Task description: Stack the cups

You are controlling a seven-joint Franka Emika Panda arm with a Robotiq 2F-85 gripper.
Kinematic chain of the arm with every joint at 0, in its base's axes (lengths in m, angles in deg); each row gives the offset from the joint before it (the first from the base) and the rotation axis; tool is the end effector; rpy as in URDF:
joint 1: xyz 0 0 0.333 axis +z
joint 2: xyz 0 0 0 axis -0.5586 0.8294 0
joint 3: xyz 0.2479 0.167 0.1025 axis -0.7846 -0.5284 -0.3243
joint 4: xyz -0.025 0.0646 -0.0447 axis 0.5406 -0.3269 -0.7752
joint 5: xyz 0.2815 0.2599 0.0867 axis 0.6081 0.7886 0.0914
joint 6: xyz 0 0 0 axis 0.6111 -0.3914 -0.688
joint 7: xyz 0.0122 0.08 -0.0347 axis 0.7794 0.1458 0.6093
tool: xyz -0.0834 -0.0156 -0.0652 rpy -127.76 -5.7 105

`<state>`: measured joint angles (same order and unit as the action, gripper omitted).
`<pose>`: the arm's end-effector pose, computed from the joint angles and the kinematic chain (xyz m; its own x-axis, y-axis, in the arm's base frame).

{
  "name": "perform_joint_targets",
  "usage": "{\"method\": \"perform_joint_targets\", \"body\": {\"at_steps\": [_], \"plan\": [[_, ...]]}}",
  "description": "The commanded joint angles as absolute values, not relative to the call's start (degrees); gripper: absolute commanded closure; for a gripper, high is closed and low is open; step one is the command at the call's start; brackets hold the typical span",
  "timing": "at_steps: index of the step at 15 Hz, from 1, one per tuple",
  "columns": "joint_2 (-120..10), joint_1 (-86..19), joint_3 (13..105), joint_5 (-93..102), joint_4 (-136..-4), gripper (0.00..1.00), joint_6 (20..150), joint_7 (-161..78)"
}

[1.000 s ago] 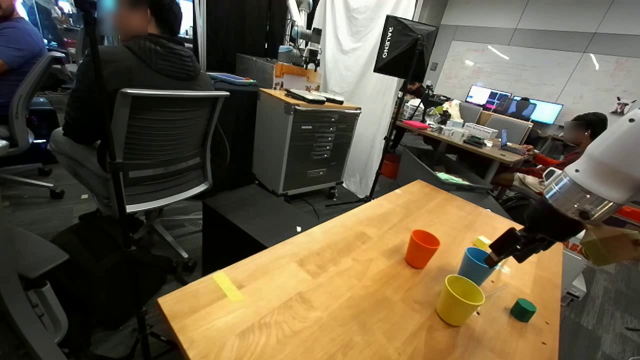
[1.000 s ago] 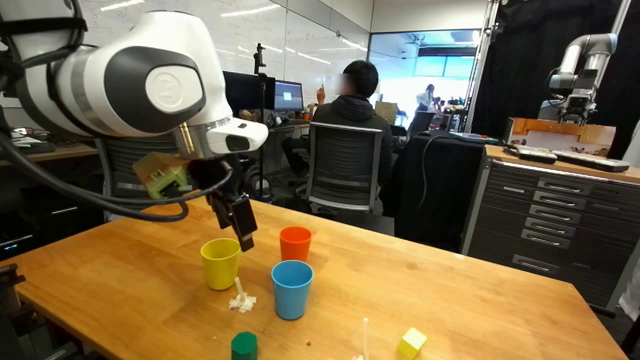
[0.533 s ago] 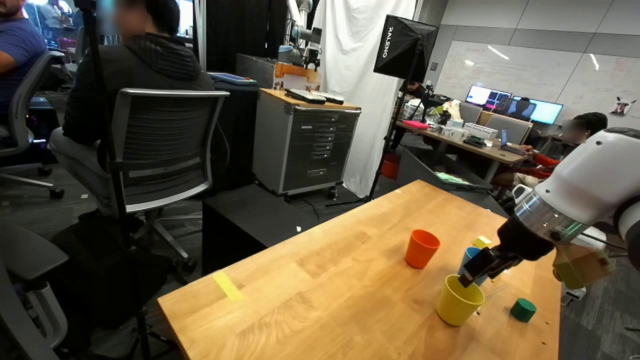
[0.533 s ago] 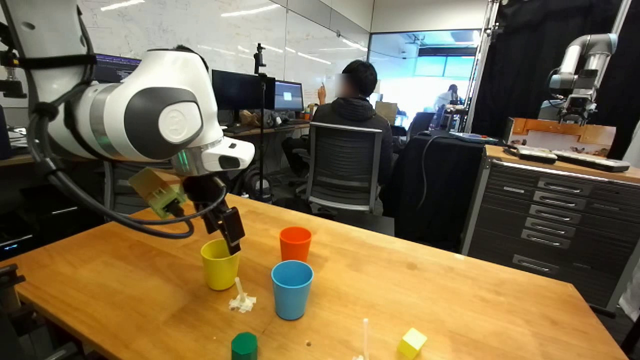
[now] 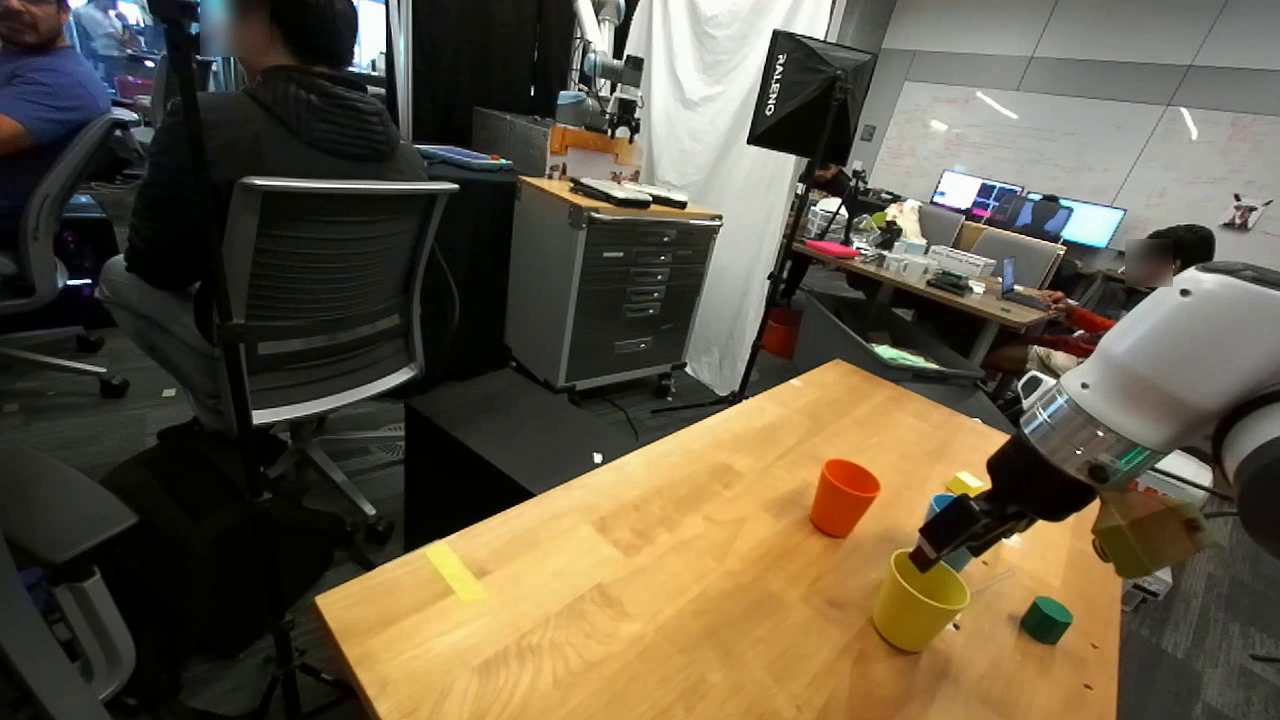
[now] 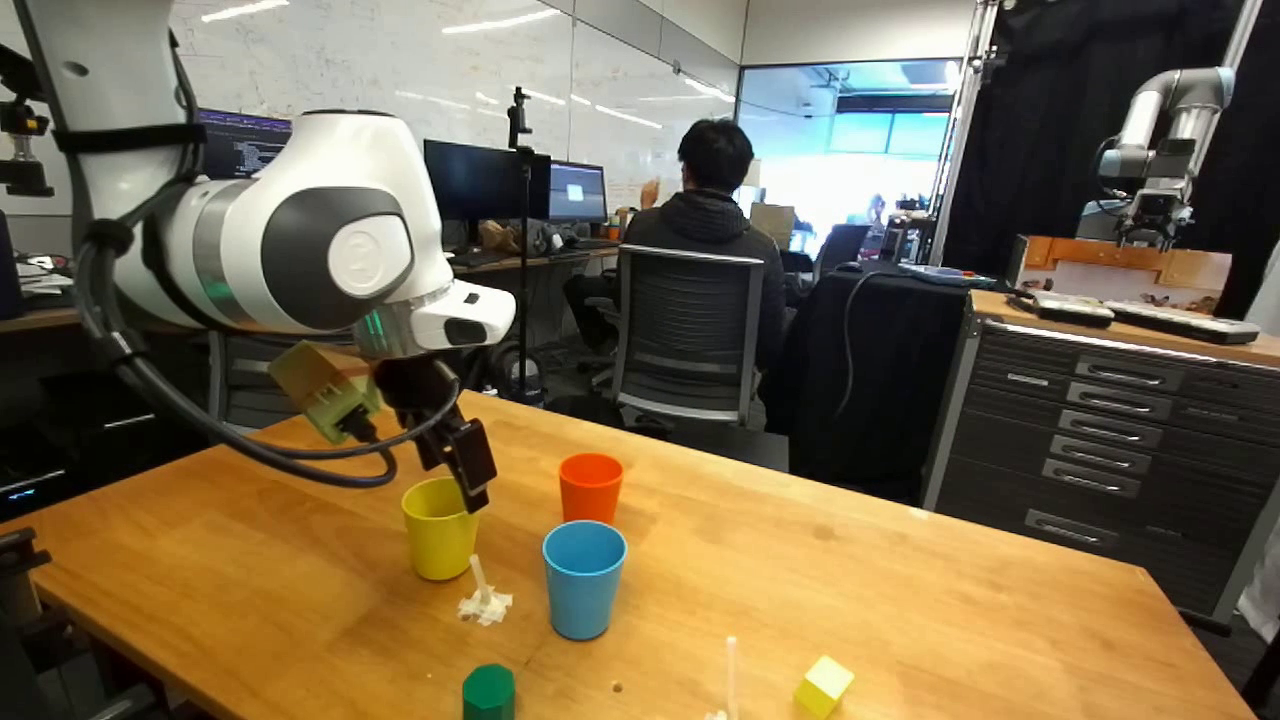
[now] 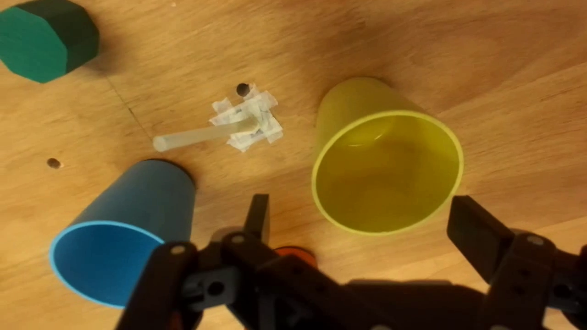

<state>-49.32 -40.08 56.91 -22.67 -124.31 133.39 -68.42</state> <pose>0.4520 -0.0171 0.1514 0.9574 -0.1533 0.2446 -0.1528 -0.9880 -0.0213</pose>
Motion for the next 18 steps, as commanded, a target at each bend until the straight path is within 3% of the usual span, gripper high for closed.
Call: {"method": "perform_joint_targets", "body": {"at_steps": [1, 11, 13, 18], "plan": [[-49.4, -38.1, 59.2, -22.5, -124.6, 0.00, 134.7, -69.7], [-46.4, -36.5, 62.0, -22.2, -123.9, 0.00, 134.3, -70.3], [-45.9, -36.5, 61.7, -21.9, -123.7, 0.27, 134.2, -70.7], [-45.5, -35.5, 62.1, -20.8, -123.2, 0.67, 134.0, -73.1]]}}
